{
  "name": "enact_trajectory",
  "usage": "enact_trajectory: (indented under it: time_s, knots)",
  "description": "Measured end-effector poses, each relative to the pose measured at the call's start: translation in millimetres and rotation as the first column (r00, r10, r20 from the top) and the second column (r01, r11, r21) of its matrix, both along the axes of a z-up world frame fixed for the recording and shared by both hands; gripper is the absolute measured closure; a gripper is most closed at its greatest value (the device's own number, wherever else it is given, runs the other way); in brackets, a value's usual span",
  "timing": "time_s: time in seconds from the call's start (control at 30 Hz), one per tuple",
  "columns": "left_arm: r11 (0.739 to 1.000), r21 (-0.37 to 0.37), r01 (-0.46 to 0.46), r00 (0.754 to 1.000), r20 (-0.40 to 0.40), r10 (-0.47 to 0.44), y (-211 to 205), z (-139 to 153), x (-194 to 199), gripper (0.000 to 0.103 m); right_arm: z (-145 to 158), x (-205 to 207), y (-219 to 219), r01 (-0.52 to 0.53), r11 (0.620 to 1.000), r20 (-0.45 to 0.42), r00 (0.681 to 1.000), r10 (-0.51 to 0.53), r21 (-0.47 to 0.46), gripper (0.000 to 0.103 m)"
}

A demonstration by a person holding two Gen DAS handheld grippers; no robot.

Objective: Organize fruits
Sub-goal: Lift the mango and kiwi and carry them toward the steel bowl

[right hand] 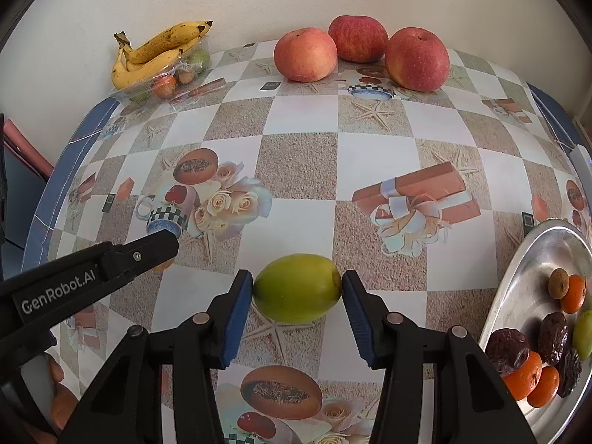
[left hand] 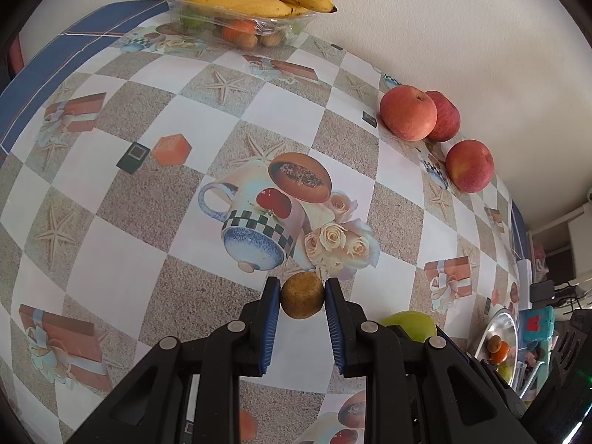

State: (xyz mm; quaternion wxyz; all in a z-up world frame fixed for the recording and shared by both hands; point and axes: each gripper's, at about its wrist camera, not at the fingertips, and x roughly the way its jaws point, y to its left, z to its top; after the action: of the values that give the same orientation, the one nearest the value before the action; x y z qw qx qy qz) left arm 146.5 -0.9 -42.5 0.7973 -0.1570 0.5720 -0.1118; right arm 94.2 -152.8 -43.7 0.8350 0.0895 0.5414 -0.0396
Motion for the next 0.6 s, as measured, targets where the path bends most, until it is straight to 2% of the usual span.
enact_trajectory:
  time_s: [0.27,0.6]
  knots:
    - [1.0,0.006,0.008,1.0,0.003,-0.008,-1.4,1.9,-0.5,0.076,10.4,-7.5,-2.4,0.012,1.0,0.017,1.0,-0.012,0.021,0.052]
    - [1.0,-0.002,0.017,0.999,0.047,-0.017,-3.4,21.2,-11.1,0.076,39.5,-32.5,-8.1,0.037,0.999,0.061,0.997,-0.039,0.035,0.052]
